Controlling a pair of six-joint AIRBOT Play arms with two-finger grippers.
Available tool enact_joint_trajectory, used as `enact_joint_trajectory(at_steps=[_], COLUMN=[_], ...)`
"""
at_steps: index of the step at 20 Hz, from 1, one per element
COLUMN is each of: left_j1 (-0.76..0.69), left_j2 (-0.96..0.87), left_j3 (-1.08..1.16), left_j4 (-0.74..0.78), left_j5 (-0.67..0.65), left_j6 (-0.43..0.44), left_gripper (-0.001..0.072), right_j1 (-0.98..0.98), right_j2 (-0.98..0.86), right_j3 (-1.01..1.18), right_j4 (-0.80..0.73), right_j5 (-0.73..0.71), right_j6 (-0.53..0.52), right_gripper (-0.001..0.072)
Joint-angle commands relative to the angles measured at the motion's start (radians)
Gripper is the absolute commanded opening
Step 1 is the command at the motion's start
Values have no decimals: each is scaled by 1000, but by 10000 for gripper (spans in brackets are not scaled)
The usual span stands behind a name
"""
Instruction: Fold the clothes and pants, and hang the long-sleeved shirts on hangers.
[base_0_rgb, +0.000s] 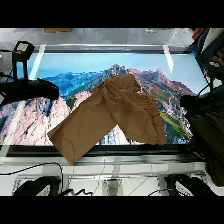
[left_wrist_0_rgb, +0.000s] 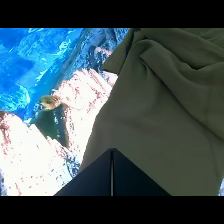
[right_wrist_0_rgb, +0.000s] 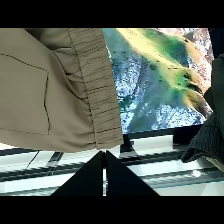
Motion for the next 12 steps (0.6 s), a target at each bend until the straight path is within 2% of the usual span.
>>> enact_joint_trajectory(at_steps=[1,8,12], left_j1=[0,0,0], left_j2=[0,0,0], left_j3=[0,0,0], left_j4=[0,0,0], left_j5=[0,0,0], left_j6=[0,0,0], left_gripper=[16,16,17], right_j1=[0,0,0], right_j2=[-1,-1,-1], right_j3=[0,0,-1], right_j4=[0,1,-11], right_j5=[0,-2,-132], right_j6=[0,0,-15], right_gripper=[29,29,29])
